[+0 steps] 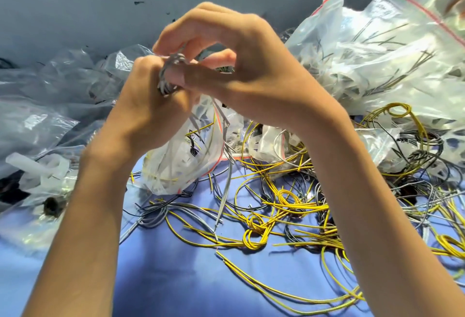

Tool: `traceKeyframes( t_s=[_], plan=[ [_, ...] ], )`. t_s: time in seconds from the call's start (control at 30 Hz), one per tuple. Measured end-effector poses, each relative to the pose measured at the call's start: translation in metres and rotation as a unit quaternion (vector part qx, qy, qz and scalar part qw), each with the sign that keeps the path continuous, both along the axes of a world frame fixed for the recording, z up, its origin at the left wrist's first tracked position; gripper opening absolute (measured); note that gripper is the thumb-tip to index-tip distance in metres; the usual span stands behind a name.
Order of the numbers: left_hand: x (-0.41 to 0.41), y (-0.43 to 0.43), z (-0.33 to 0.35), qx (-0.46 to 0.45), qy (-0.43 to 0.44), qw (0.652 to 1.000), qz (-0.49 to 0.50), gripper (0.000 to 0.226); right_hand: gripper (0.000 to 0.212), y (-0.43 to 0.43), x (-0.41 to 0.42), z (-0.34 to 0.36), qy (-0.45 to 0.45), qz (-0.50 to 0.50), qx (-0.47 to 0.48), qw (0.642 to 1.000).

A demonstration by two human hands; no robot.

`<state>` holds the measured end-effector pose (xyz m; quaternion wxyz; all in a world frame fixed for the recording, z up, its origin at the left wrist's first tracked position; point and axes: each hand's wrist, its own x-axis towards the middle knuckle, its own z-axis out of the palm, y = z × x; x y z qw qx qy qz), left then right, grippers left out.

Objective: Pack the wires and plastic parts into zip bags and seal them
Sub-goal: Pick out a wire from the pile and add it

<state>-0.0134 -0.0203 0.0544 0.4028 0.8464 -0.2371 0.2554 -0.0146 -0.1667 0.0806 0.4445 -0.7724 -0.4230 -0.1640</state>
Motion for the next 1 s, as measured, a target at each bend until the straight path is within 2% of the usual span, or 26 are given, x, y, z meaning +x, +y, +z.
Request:
traceKeyframes(
  t_s=[0.1, 0.2, 0.27, 0.33, 0.43, 0.53, 0.73, 0.87, 1.0],
  plan=[
    [0.0, 0.003, 0.002, -0.021, 0.014, 1.0, 0.001, 0.023, 0.038, -0.002, 0.008, -0.003, 0.018, -0.039, -0.06, 0.997],
    [-0.001, 0.004, 0.004, -0.087, 0.039, 0.995, 0.006, 0.036, 0.056, -0.006, 0.012, -0.007, 0.057, -0.028, -0.119, 0.991],
    [-0.001, 0.003, 0.005, -0.098, 0.057, 0.994, 0.002, 0.039, 0.069, -0.009, 0.015, -0.01, 0.044, -0.029, -0.154, 0.987],
    [-0.001, 0.002, 0.006, -0.099, 0.079, 0.992, 0.0, 0.037, 0.073, -0.007, 0.017, -0.011, 0.03, -0.035, -0.163, 0.986],
    [0.001, 0.002, 0.003, -0.069, 0.101, 0.992, 0.013, 0.035, 0.071, -0.001, 0.018, -0.014, 0.013, -0.058, -0.166, 0.984],
    [0.003, 0.001, 0.001, -0.058, 0.111, 0.992, 0.035, 0.043, 0.065, -0.001, 0.019, -0.015, 0.007, -0.072, -0.17, 0.983],
    [-0.001, -0.003, 0.004, -0.104, 0.118, 0.986, 0.054, 0.056, 0.028, 0.0, 0.021, -0.015, -0.068, -0.109, -0.154, 0.98],
    [-0.003, -0.003, 0.005, -0.125, 0.121, 0.983, 0.062, 0.056, 0.037, 0.008, 0.02, -0.016, -0.074, -0.128, -0.149, 0.978],
    [-0.003, -0.003, 0.007, -0.147, 0.128, 0.98, 0.046, 0.062, 0.026, 0.009, 0.022, -0.016, -0.082, -0.143, -0.145, 0.976]
  ],
)
